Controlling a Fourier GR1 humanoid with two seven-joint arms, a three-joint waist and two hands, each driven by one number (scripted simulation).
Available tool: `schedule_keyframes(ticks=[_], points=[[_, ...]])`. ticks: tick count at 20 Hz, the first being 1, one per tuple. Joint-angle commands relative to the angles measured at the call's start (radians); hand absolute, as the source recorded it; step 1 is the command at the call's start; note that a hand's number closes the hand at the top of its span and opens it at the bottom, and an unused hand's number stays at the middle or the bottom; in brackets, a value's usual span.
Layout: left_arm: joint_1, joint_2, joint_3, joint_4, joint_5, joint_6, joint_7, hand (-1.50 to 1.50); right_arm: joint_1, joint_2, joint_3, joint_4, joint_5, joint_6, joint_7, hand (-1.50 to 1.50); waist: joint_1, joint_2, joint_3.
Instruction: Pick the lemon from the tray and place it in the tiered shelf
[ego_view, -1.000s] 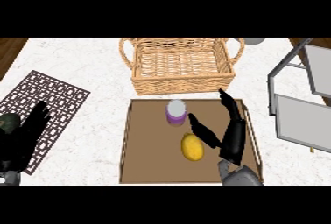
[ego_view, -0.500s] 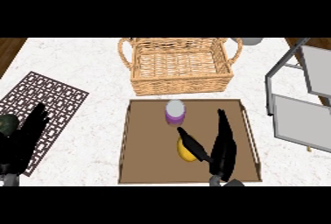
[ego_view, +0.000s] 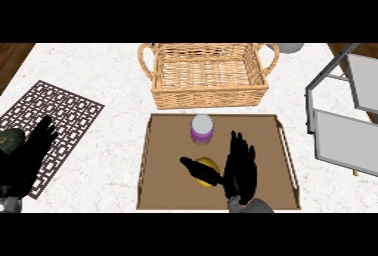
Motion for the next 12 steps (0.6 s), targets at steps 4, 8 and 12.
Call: schedule_keyframes(ticks=[4, 8, 12], points=[[0.002, -0.011, -0.001, 0.008, -0.013, 0.013, 0.006, 0.00, -0.104, 0.008, 0.039, -0.149, 0.076, 0.437, 0.370, -1.50, -0.005, 0.009, 0.009], [0.017, -0.032, -0.008, 0.010, -0.002, -0.029, -0.034, 0.00, -0.141, 0.008, 0.066, -0.208, 0.035, 0.507, 0.469, -1.50, 0.012, 0.016, 0.012], [-0.005, -0.008, 0.027, 0.019, 0.004, -0.027, -0.004, 0.00, -0.091, 0.008, 0.046, -0.276, 0.051, 0.572, 0.477, -1.50, 0.003, 0.016, 0.012]])
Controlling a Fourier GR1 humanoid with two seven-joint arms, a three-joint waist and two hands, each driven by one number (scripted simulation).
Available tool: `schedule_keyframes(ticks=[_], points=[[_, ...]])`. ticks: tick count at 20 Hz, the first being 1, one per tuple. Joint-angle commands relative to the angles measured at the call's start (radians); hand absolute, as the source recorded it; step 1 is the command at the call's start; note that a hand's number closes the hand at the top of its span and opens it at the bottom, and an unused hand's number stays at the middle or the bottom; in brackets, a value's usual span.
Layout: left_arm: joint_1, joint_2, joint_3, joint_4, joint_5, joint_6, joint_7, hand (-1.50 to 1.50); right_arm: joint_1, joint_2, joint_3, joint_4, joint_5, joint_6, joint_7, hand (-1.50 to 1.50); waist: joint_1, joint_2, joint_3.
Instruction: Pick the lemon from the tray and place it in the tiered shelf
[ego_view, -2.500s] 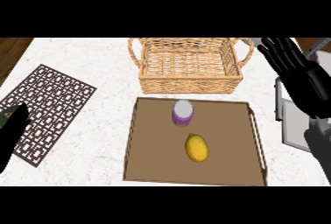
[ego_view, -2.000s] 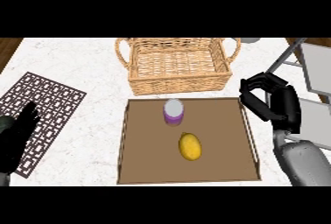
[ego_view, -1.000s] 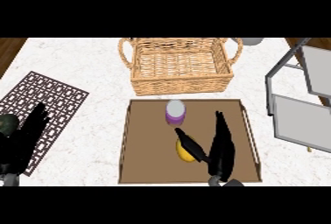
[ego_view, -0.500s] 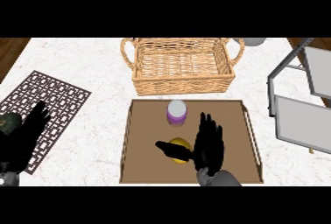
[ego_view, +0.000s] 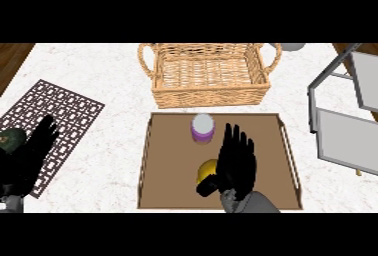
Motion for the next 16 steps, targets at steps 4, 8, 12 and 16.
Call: schedule_keyframes(ticks=[4, 8, 12, 16], points=[[0.019, -0.017, 0.011, 0.021, 0.001, -0.027, -0.033, 0.00, 0.021, 0.015, -0.021, 0.014, 0.028, 0.119, 0.194, -1.50, 0.006, 0.006, 0.002], [0.001, -0.010, 0.027, 0.016, -0.005, -0.041, -0.015, 0.00, 0.070, 0.006, -0.069, -0.019, 0.062, 0.134, 0.108, -1.50, 0.004, 0.006, 0.002], [-0.057, -0.024, 0.026, 0.051, -0.034, -0.031, -0.008, 0.00, -0.018, 0.015, -0.066, 0.023, 0.023, 0.118, 0.147, -1.50, 0.008, 0.009, 0.002], [-0.010, -0.035, 0.021, -0.072, -0.033, 0.001, 0.080, 0.00, 0.009, 0.015, -0.104, 0.037, 0.026, 0.126, 0.085, -1.50, 0.014, 0.006, 0.003]])
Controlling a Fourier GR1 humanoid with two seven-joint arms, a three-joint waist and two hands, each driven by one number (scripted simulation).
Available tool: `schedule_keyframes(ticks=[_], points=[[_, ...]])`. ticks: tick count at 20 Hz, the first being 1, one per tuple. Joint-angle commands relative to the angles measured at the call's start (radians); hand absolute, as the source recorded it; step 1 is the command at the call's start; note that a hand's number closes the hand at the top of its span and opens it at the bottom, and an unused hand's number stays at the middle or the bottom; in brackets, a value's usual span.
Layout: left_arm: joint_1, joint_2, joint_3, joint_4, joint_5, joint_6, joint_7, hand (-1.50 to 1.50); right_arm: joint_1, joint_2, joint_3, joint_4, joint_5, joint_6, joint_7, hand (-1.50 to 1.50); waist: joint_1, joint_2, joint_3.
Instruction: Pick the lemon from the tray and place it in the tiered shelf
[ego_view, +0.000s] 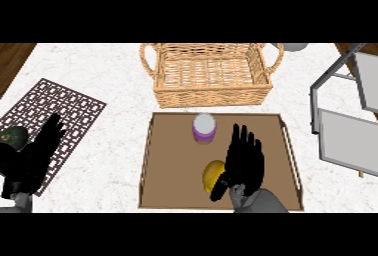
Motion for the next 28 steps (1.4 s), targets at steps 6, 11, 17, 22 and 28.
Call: schedule_keyframes(ticks=[6, 11, 17, 22, 28], points=[[0.030, 0.020, 0.028, -0.072, -0.013, -0.011, 0.054, 0.00, -0.013, 0.008, -0.035, 0.084, -0.018, -0.003, 0.119, -1.50, 0.007, 0.004, 0.002], [0.032, 0.003, 0.054, 0.009, -0.009, -0.075, -0.037, 0.00, -0.063, 0.008, -0.037, 0.227, -0.053, -0.093, 0.030, 1.50, 0.009, 0.007, 0.001], [-0.006, -0.019, 0.055, -0.030, -0.038, -0.029, 0.038, 0.00, 0.027, -0.012, -0.017, 0.132, 0.049, -0.050, -0.012, 1.50, -0.002, 0.004, 0.001], [-0.017, -0.037, 0.045, -0.002, -0.051, -0.049, 0.033, 0.00, -0.015, 0.008, 0.021, 0.051, 0.136, -0.036, 0.079, 1.50, -0.003, 0.004, 0.001], [0.041, -0.056, 0.058, -0.049, -0.050, -0.040, 0.040, 0.00, 0.095, -0.195, 0.014, -0.289, 0.099, 0.084, -0.135, 1.50, -0.016, -0.002, 0.001]])
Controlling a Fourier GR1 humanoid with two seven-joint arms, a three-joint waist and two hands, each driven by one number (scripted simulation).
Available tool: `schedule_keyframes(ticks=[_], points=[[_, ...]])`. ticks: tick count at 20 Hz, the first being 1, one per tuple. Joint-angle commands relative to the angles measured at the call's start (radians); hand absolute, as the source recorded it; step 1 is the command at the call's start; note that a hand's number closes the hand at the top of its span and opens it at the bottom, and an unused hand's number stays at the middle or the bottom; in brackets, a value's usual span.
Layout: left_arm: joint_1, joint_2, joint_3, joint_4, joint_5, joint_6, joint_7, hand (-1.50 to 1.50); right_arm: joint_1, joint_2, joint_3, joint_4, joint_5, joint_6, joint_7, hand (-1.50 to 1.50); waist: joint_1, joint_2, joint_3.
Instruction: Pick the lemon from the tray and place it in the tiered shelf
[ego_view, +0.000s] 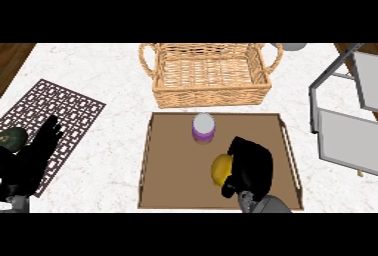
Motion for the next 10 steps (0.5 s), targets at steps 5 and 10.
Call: schedule_keyframes(ticks=[5, 10], points=[[0.027, 0.032, 0.048, 0.022, 0.014, -0.016, -0.017, 0.00, 0.203, -0.457, -0.061, -0.386, -0.197, 0.017, -0.474, 1.50, -0.047, -0.007, 0.002], [0.022, 0.035, 0.058, 0.003, 0.018, -0.013, 0.005, 0.00, 0.342, -0.638, -0.348, -0.596, -0.452, 0.003, -0.630, 1.50, -0.050, -0.004, 0.002]])
